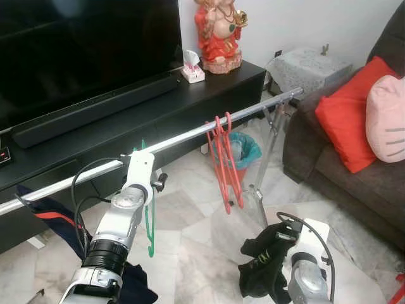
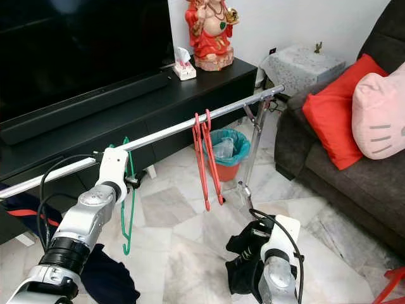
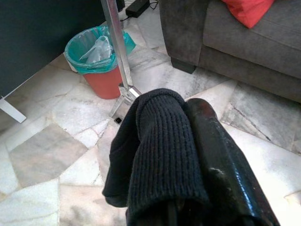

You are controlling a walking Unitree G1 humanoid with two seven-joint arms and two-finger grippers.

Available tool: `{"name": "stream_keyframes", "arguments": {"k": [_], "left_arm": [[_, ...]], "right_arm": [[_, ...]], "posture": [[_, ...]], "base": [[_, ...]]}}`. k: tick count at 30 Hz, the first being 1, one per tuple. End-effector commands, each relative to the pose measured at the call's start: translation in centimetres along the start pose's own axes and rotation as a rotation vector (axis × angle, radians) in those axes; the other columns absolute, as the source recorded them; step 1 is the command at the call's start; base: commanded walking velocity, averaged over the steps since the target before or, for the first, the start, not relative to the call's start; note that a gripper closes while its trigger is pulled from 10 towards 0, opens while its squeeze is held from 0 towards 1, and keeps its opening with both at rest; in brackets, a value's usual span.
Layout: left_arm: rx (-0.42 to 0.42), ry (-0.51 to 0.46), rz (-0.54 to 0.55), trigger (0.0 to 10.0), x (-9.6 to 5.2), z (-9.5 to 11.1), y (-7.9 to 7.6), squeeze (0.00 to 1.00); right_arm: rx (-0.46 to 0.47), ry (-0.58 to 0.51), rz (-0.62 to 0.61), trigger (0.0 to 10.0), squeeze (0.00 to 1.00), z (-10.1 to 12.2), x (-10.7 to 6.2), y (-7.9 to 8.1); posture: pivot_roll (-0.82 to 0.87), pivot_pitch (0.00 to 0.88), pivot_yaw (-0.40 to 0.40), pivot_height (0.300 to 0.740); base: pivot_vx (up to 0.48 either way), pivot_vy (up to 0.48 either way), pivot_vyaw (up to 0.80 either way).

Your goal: Hang hanger

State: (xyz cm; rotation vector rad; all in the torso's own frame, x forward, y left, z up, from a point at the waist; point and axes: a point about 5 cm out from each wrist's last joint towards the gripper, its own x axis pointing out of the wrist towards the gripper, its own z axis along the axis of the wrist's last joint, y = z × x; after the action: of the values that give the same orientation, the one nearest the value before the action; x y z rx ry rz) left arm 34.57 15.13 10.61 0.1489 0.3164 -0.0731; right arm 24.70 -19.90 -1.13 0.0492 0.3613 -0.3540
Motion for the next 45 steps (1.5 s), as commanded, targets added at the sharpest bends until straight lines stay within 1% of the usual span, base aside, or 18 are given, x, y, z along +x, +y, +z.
{"name": "stream_keyframes", "arguments": {"k": [1, 4, 8, 12, 18, 26, 38, 40, 45], "left_arm": [[0.011, -0.003, 0.024, 0.0, 0.1, 0.1, 0.6, 0.0], [0.007, -0.01, 0.038, 0.0, 0.1, -0.2, 1.0, 0.0], [0.009, -0.013, 0.044, 0.0, 0.1, -0.2, 1.1, 0.0], [0.02, -0.014, 0.052, 0.0, -0.1, -0.3, 1.5, 0.0], [0.059, -0.024, 0.055, 0.0, -0.5, -0.4, 1.8, 0.0], [0.074, -0.029, 0.063, 0.0, -0.8, -0.5, 2.1, 0.0], [0.085, -0.039, 0.067, 0.0, -1.6, -0.8, 2.1, 0.0], [0.086, -0.045, 0.064, 0.0, -2.2, -0.9, 2.3, 0.0], [0.084, -0.06, 0.049, 0.0, -2.8, -0.8, 2.5, 0.0]], "right_arm": [[0.01, -0.031, 0.004, 10.0, 0.0, 0.6, 0.2, 0.1], [0.009, -0.031, 0.009, 10.0, 0.0, 0.6, 0.2, 0.2], [0.009, -0.03, 0.011, 10.0, 0.0, 0.6, 0.2, 0.2], [0.008, -0.029, 0.011, 10.0, 0.0, 0.6, 0.2, 0.2], [0.008, -0.027, 0.012, 10.0, 0.0, 0.5, 0.2, 0.2], [0.008, -0.027, 0.013, 10.0, 0.0, 0.5, 0.2, 0.3], [0.006, -0.026, 0.016, 10.0, 0.0, 0.5, 0.1, 0.3], [0.005, -0.025, 0.016, 10.0, 0.0, 0.5, 0.2, 0.3], [0.004, -0.026, 0.017, 10.0, 0.0, 0.5, 0.2, 0.3]], "posture": [[-0.1, 0.0, 0.046, 0.74], [-0.09, 0.0, 0.043, 0.74], [-0.09, 0.0, 0.043, 0.74], [-0.1, 0.0, 0.045, 0.74], [-0.09, 0.0, 0.045, 0.74], [-0.09, 0.0, 0.046, 0.74], [-0.09, 0.0, 0.043, 0.74], [-0.09, 0.0, 0.042, 0.74], [-0.08, 0.0, 0.039, 0.74]], "base": [[0.0, 0.0, 0.0], [0.0, 0.0, 0.0], [0.0, 0.0, 0.0], [0.0, 0.0, 0.0], [0.0, 0.0, 0.0], [0.0, 0.0, 0.0], [0.0, 0.0, 0.0], [0.0, 0.0, 0.0], [0.0, 0.0, 0.0]]}}
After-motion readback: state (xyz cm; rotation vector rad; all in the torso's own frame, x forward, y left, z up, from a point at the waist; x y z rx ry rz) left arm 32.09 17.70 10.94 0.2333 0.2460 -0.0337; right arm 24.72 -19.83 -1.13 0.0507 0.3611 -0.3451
